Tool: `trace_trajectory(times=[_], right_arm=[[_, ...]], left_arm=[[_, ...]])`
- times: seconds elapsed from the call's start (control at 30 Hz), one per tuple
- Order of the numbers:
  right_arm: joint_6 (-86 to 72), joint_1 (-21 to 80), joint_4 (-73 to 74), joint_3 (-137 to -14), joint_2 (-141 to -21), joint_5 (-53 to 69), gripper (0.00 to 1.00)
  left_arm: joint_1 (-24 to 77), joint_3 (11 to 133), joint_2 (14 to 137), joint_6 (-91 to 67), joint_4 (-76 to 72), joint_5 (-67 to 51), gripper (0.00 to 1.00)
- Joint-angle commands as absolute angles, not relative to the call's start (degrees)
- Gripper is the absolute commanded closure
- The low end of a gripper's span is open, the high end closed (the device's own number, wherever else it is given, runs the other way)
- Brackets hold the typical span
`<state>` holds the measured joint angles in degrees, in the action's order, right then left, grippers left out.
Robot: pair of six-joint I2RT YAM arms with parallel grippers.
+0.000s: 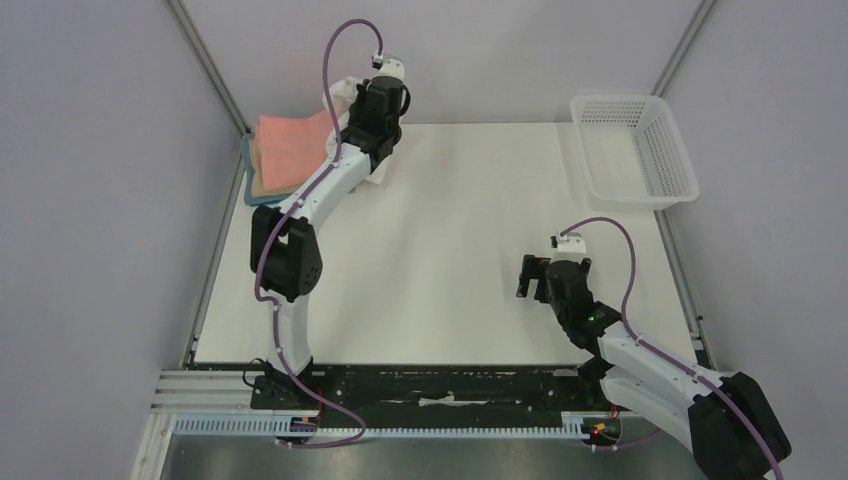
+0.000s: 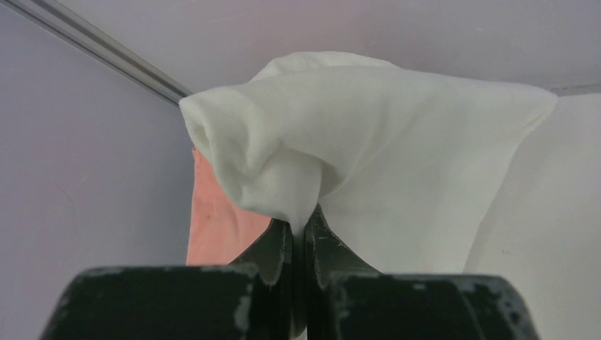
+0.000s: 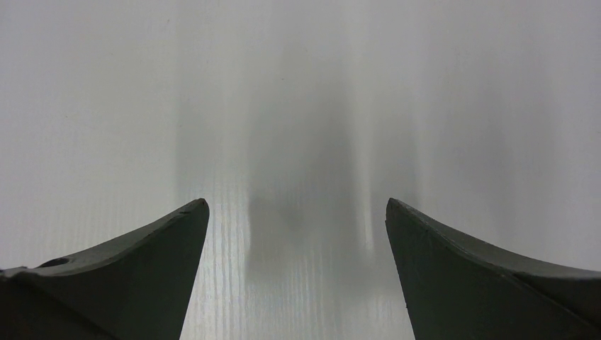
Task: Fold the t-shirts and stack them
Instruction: Put the neatly folded tshirt into the corner of the board with the left arm
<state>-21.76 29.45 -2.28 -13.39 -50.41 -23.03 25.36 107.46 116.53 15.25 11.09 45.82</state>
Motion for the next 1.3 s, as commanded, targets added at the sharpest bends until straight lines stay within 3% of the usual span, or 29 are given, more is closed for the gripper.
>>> trace_trajectory(times=[0.0, 0.57, 0.93, 1.27], right_arm=[[-21.20, 29.29, -3.34, -14.46, -50.41, -24.77, 0.02], [-22.47, 29.30, -4.39, -14.98, -53.48, -23.55, 0.02], [-22.53, 29.27, -4.27, -15.38, -54.20, -25.26, 0.02], [-22.84, 29.26, -4.22, -16.45, -57.30, -24.80, 0.02]], left_arm=[[24.79, 113.66, 113.09, 19.69, 9.58, 46.60, 0.98], [15.76, 117.09, 114.34, 15.13, 14.33, 42.93, 0.98], [7.05, 117.33, 118.38, 10.68, 16.46, 29.33, 0.98], [5.93, 116.14, 121.32, 11.31, 14.38, 35.90, 0.98]])
